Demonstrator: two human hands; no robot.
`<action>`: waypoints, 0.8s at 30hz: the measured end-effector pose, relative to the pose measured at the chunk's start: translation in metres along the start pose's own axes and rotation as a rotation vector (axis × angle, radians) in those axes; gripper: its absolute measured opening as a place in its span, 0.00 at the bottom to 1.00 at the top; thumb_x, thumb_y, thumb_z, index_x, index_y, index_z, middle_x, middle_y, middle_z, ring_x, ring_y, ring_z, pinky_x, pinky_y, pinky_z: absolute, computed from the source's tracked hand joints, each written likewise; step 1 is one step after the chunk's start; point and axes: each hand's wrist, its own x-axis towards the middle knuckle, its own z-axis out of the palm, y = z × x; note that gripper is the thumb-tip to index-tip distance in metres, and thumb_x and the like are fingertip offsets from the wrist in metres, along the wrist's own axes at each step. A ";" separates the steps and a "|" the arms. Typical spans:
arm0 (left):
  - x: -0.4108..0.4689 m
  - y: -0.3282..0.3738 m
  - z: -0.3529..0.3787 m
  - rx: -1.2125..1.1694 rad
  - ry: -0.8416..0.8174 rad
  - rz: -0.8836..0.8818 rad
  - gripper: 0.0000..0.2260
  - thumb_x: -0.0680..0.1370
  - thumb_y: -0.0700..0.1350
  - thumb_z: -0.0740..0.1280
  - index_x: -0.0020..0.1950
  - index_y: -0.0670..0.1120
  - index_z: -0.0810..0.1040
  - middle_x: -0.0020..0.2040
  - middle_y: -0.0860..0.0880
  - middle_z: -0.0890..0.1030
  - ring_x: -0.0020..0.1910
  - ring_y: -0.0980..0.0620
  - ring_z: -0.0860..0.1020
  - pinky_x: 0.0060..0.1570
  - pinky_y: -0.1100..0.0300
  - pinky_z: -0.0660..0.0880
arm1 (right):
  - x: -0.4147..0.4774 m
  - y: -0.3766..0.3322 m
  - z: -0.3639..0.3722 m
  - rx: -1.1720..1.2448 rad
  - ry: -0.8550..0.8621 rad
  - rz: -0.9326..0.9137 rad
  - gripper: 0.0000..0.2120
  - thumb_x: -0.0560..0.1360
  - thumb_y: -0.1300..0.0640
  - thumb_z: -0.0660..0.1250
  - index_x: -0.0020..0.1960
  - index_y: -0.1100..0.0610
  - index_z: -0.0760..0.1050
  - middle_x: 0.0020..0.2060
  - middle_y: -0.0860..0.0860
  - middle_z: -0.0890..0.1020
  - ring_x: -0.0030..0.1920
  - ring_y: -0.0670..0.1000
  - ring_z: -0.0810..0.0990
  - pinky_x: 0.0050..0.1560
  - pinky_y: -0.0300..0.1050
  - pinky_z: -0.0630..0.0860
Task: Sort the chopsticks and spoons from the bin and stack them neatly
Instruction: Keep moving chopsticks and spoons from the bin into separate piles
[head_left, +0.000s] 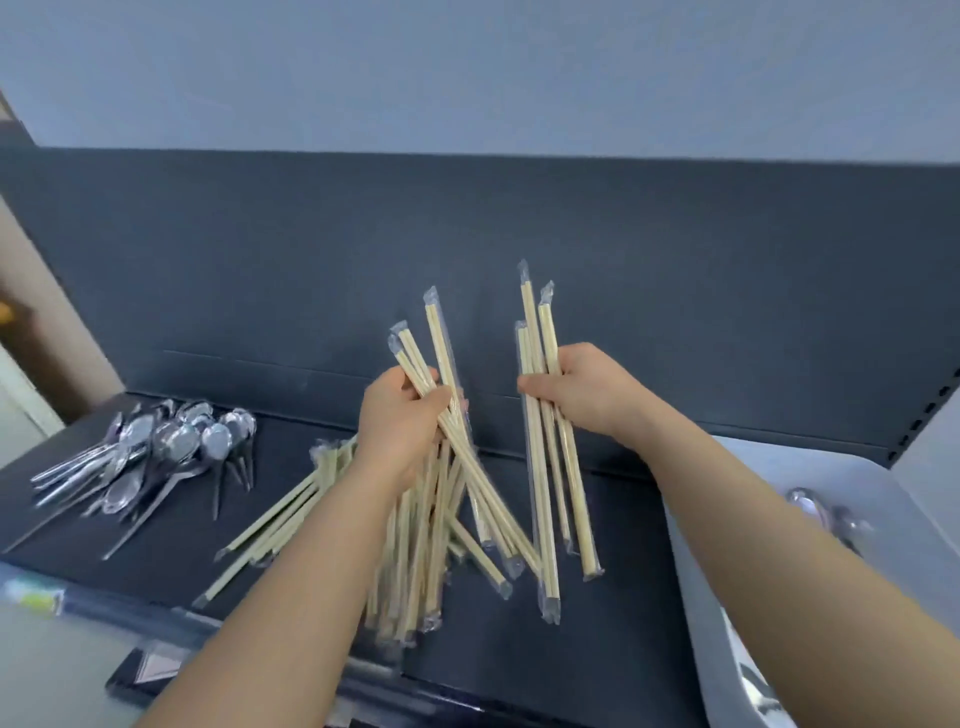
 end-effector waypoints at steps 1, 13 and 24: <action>0.008 -0.007 -0.020 0.037 0.011 -0.018 0.07 0.77 0.34 0.65 0.51 0.44 0.75 0.45 0.44 0.83 0.44 0.46 0.84 0.46 0.48 0.81 | 0.006 -0.007 0.019 0.005 -0.014 0.017 0.16 0.76 0.55 0.65 0.34 0.55 0.61 0.27 0.51 0.64 0.28 0.50 0.62 0.32 0.43 0.61; 0.068 -0.095 -0.127 0.379 -0.040 -0.151 0.07 0.76 0.38 0.66 0.42 0.49 0.75 0.45 0.44 0.81 0.45 0.44 0.81 0.51 0.43 0.79 | 0.045 -0.005 0.175 0.018 -0.046 0.307 0.17 0.76 0.58 0.63 0.32 0.56 0.60 0.29 0.54 0.67 0.29 0.52 0.64 0.33 0.43 0.61; 0.085 -0.139 -0.147 0.660 -0.004 -0.151 0.19 0.71 0.54 0.73 0.50 0.43 0.72 0.45 0.47 0.78 0.43 0.49 0.77 0.35 0.57 0.71 | 0.078 0.009 0.214 -0.144 -0.002 0.325 0.18 0.73 0.52 0.71 0.57 0.59 0.71 0.45 0.53 0.79 0.40 0.52 0.79 0.41 0.48 0.78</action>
